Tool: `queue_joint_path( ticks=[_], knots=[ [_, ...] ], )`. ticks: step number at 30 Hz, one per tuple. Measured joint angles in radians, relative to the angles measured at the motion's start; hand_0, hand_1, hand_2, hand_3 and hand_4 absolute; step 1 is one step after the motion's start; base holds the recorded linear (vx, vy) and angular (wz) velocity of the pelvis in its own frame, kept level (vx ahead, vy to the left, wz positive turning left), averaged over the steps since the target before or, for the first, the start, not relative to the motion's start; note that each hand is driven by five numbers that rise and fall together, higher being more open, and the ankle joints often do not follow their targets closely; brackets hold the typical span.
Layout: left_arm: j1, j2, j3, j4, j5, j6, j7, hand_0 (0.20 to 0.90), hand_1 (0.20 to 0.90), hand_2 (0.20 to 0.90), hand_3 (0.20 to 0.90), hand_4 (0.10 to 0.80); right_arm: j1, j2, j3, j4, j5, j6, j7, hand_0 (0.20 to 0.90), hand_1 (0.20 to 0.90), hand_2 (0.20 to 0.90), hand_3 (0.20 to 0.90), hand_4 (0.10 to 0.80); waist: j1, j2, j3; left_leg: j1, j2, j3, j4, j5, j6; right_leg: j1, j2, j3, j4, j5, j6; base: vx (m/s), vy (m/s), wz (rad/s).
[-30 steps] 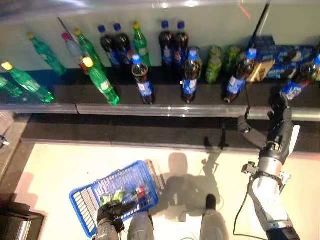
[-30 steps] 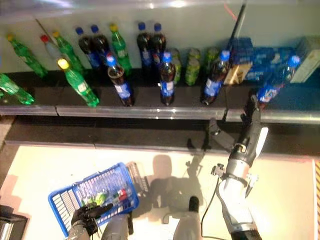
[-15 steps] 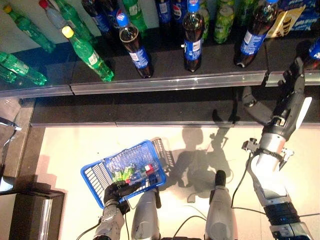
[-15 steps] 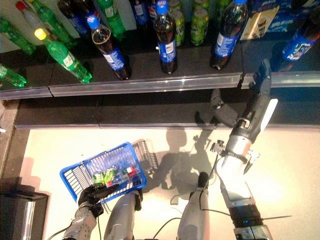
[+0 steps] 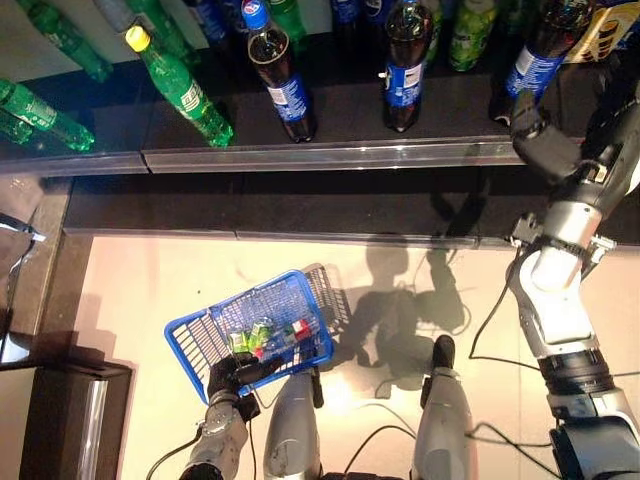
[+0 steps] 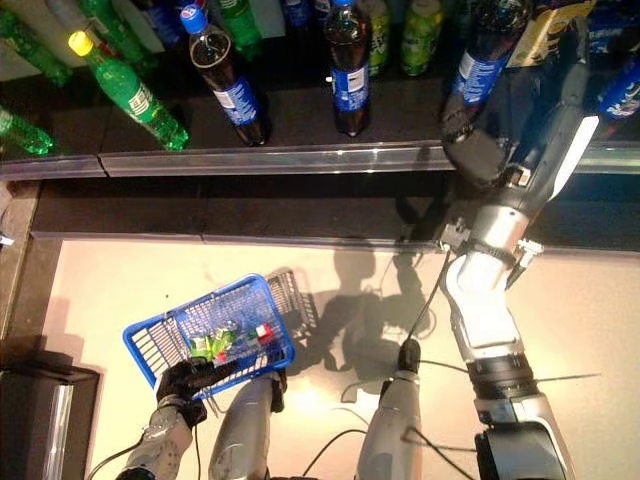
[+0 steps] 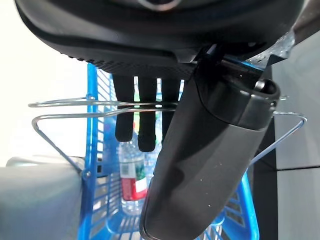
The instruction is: Pick up the drink and place into the basket.
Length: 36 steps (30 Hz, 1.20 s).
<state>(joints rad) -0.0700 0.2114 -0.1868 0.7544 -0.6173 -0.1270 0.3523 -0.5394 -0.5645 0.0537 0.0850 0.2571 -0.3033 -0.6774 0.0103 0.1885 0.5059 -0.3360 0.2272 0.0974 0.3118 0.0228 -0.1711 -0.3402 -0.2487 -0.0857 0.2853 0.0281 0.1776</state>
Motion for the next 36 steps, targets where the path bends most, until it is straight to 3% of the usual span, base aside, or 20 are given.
queue_joint_path(
  ticks=[8, 23, 36],
  knots=[
    [-0.023, 0.021, -0.007, -0.005, 0.0, 0.015, -0.016, 0.3, 0.3, 0.3, 0.2, 0.1, -0.11, -0.01, 0.01, 0.094, 0.078, 0.076, -0.011, 0.9, 0.9, 0.9, 0.9, 0.8, 0.034, 0.0, 0.0, -0.03, -0.006, -0.017, 0.003, -0.002, 0.002, -0.009, -0.005, -0.018, -0.01, 0.001, -0.001, -0.005, -0.021, 0.05],
    [-0.061, 0.058, -0.04, -0.03, -0.014, 0.012, -0.01, 0.3, 0.3, 0.3, 0.2, 0.1, -0.229, -0.025, 0.035, 0.233, 0.187, 0.11, -0.149, 0.9, 0.9, 0.9, 0.9, 0.8, 0.073, -0.006, 0.004, -0.105, -0.012, -0.026, -0.002, -0.001, 0.001, -0.074, -0.004, -0.021, -0.029, 0.008, -0.001, -0.017, -0.019, 0.0],
    [-0.063, 0.084, -0.072, -0.061, -0.034, 0.023, -0.011, 0.3, 0.3, 0.3, 0.2, 0.1, -0.385, -0.093, 0.097, 0.383, 0.226, 0.168, -0.107, 0.9, 0.9, 0.9, 0.9, 0.8, 0.075, -0.009, 0.006, -0.11, -0.015, -0.026, -0.013, -0.002, 0.001, -0.076, -0.004, -0.021, -0.048, 0.02, 0.001, -0.003, 0.0, 0.0]
  ],
)
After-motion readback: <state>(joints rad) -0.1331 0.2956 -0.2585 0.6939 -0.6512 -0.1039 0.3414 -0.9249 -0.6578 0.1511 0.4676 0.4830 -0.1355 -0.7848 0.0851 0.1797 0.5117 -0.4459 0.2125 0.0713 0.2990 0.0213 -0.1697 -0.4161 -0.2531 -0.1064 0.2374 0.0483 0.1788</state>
